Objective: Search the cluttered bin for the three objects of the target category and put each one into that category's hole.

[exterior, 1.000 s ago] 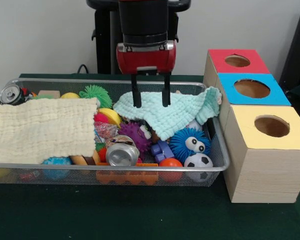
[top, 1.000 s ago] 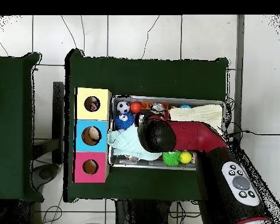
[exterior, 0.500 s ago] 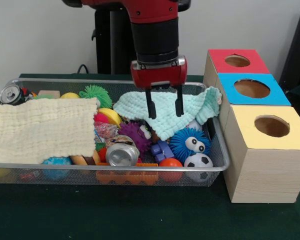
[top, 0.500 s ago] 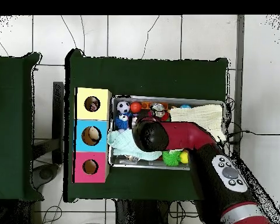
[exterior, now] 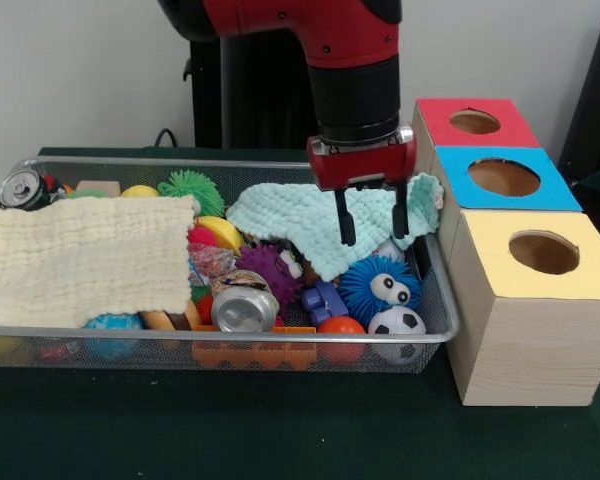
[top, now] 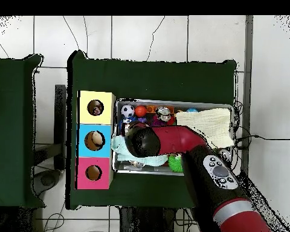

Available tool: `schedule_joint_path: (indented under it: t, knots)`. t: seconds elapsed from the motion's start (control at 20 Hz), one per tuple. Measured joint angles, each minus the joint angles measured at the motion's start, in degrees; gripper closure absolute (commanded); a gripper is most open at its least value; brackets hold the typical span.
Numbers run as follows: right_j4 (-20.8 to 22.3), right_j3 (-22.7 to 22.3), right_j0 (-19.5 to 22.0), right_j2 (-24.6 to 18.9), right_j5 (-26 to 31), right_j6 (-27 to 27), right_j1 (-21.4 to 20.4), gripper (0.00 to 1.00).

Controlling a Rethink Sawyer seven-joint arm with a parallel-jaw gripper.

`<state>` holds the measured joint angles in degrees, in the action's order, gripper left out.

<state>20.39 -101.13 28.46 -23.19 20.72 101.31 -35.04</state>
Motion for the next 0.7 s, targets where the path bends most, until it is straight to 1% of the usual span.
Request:
schedule_joint_path:
  t: [0.35,0.7]
  knots:
    - [0.0,0.6,-1.0,0.0,0.0,0.0,1.1,0.00]
    - [0.0,3.1,-1.1,-0.3,0.7,0.0,2.7,0.00]
